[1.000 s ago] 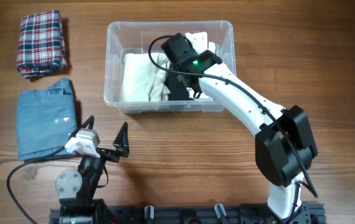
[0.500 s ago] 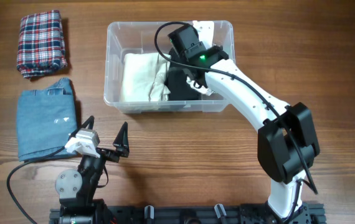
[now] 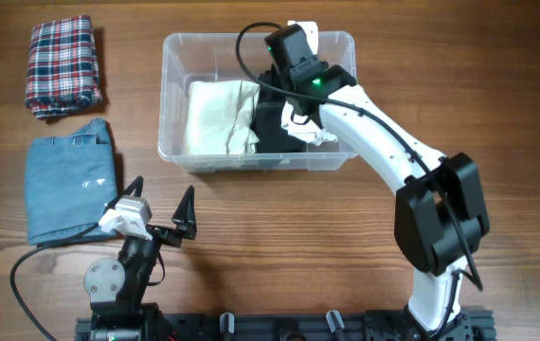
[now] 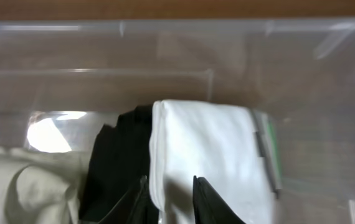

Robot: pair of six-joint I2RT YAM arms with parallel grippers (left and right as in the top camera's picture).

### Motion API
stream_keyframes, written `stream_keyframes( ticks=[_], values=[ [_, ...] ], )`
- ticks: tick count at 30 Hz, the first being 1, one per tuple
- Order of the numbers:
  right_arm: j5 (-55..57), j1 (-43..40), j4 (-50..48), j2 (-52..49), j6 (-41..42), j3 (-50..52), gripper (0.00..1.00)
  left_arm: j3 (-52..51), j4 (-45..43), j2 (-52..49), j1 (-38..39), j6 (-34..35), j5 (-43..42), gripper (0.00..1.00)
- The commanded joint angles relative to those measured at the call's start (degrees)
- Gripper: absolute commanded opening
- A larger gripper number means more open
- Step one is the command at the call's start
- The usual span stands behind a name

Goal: Pack container
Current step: 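Carry the white packet into the bin's right side and lower it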

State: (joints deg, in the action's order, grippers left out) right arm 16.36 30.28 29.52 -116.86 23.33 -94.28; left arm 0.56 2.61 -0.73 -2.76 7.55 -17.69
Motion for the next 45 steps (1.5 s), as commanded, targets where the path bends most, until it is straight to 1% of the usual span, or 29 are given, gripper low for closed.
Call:
stream_keyframes(
  ticks=[1,6,9,11,14,18,22,24,27,35,37,41,45],
  values=[
    [-6.8,-0.4,-0.1,-3.5,2.6,0.5,0.22,-0.2,0.1,0.6,-0.5,-1.3,-0.3,1.0],
    [-13.2,-0.3,0.5,-8.1,2.6,1.1,0.22,-0.2,0.1,0.6,-0.5,-1.3,-0.3,1.0],
    [-14.3,-0.3,0.4,-8.9,2.6,1.1,0.22,-0.2,0.1,0.6,-0.5,-1.3,-0.3,1.0],
    [-14.0,-0.3,0.2,-7.9,2.5,0.7,0.25,-0.2,0.1,0.6,-0.5,-1.3,-0.3,1.0],
    [-10.0,-0.3,1.3,-4.3,2.2,0.1,0.31,-0.2,0.1,0.6,-0.5,-1.3,-0.3,1.0],
    [-7.4,-0.3,2.6,4.8,0.7,0.1,0.31,-0.2,0.1,0.6,-0.5,-1.3,-0.3,1.0],
    [-7.4,-0.3,8.2,10.5,0.8,0.1,0.31,-0.2,0.1,0.6,-0.5,-1.3,-0.3,1.0],
    [-7.4,-0.3,11.7,10.4,1.7,0.3,0.31,-0.2,0.1,0.6,-0.5,-1.3,-0.3,1.0],
    [-10.0,-0.3,13.4,8.8,4.0,2.5,0.3,-0.2,0.1,0.6,-0.5,-1.3,-0.3,1.0],
    [-15.2,-0.3,7.4,2.4,5.6,10.8,0.29,-0.2,0.1,0.6,-0.5,-1.3,-0.3,1.0],
    [-15.2,-0.3,6.9,1.2,6.8,11.6,0.29,-0.2,0.1,0.6,-0.5,-1.3,-0.3,1.0],
    [-15.1,-0.3,6.2,0.9,6.8,12.2,0.32,-0.2,0.1,0.6,-0.5,-1.3,-0.3,1.0],
    [-12.9,-0.3,5.9,3.0,6.3,9.9,0.33,-0.2,0.1,0.6,-0.5,-1.3,-0.3,1.0]
  ],
)
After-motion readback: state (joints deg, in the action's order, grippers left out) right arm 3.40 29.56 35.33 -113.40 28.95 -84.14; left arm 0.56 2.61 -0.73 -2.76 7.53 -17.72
